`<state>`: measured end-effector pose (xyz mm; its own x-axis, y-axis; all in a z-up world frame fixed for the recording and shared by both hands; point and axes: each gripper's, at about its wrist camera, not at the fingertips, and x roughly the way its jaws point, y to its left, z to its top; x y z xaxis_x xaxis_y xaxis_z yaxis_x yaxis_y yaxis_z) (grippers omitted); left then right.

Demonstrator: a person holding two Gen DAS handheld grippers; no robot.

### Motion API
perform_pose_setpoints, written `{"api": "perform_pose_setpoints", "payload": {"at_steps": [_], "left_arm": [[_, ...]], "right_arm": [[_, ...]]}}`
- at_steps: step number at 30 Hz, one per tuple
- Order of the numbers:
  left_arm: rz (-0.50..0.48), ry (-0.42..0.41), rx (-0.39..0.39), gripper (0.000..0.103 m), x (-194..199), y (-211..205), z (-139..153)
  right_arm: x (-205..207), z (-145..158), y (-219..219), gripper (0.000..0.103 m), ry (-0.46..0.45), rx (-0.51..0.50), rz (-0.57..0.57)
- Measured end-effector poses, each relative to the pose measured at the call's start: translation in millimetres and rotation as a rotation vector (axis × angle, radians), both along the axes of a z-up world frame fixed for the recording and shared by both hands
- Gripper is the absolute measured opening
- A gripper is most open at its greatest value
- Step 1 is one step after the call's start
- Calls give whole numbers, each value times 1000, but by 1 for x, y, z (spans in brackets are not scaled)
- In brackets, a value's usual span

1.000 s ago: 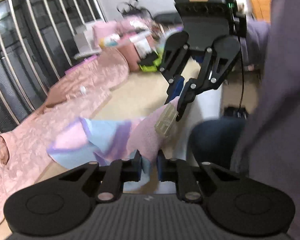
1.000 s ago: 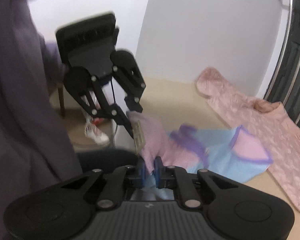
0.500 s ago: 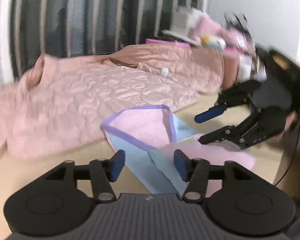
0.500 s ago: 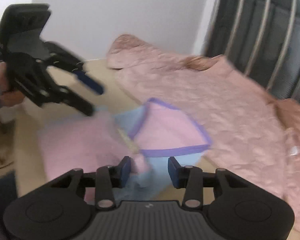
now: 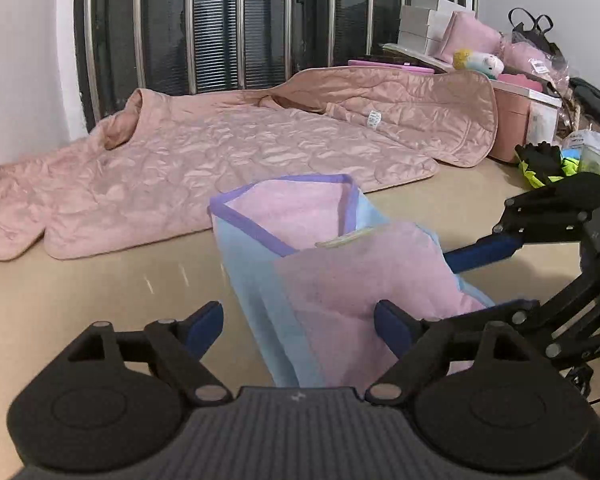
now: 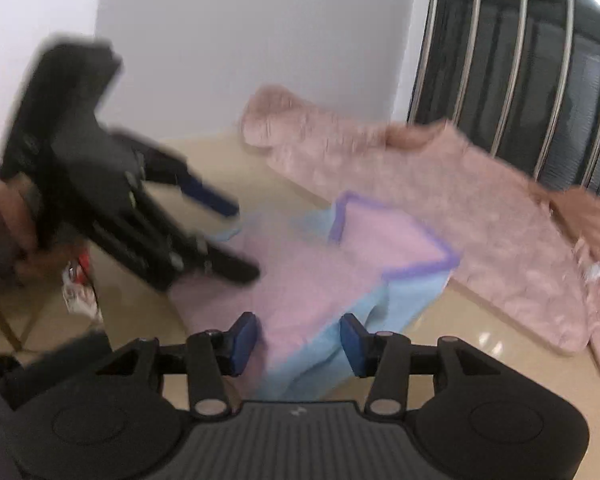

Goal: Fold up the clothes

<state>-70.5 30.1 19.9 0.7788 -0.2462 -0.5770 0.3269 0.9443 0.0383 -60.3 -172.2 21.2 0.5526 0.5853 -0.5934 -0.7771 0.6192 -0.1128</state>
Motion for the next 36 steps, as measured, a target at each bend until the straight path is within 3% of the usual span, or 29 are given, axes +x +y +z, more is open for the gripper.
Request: {"api": "perform_pose_setpoints", "payload": {"at_steps": [4, 6, 8, 9, 10, 11, 12, 15, 18, 19, 22, 23, 25, 29, 31, 33, 34, 35, 36], "left_arm": [[-34, -105, -104, 87, -20, 12, 35], [-118, -106, -215, 87, -19, 17, 42], [-138, -78, -294, 86, -6, 19, 37], [-139, -44, -338, 85, 4, 20, 31], [-138, 3, -385, 83, 14, 22, 23], [-126, 67, -421, 81, 25, 23, 14], [-107, 126, -431, 79, 34, 23, 5], [-51, 180, -373, 76, 47, 23, -12], [-42, 212, -406, 78, 52, 35, -4], [-35, 177, -402, 83, 52, 40, 5], [9, 77, -342, 102, 61, 50, 27], [16, 82, -315, 102, 75, 49, 29], [70, 145, -281, 102, 111, 52, 20], [175, 231, -220, 87, 152, 49, 4], [169, 221, -213, 87, 158, 47, 1], [168, 201, -205, 78, 161, 43, -2], [163, 208, -217, 52, 160, 45, -2], [158, 214, -228, 21, 158, 47, -2], [153, 220, -239, 9, 157, 49, -1]], "right_arm": [[0, 22, -11, 46, -46, 87, -1], [5, 32, -15, 46, -58, 137, -5], [22, 27, -10, 41, -35, 128, -62], [30, 23, -7, 36, -26, 112, -96], [36, 16, -1, 20, -25, 70, -136], [40, 8, 4, 13, -18, 37, -149], [41, 1, 9, 13, -9, 11, -148], [38, -9, 18, 13, -30, -39, -151], [37, -2, 16, 14, -59, -47, -170], [38, 2, 14, 16, -80, -42, -184], [62, 22, 1, 38, -100, 15, -294], [74, 28, -2, 46, -88, 34, -333], [108, 26, -4, 47, 3, 74, -396], [154, 14, 1, 46, 134, 130, -451], [162, 7, 4, 45, 179, 131, -454], [168, -2, 7, 37, 226, 122, -459], [173, -7, 9, 9, 246, 107, -471], [173, -11, 9, 3, 255, 94, -482], [169, -11, 7, 2, 252, 97, -486]]}}
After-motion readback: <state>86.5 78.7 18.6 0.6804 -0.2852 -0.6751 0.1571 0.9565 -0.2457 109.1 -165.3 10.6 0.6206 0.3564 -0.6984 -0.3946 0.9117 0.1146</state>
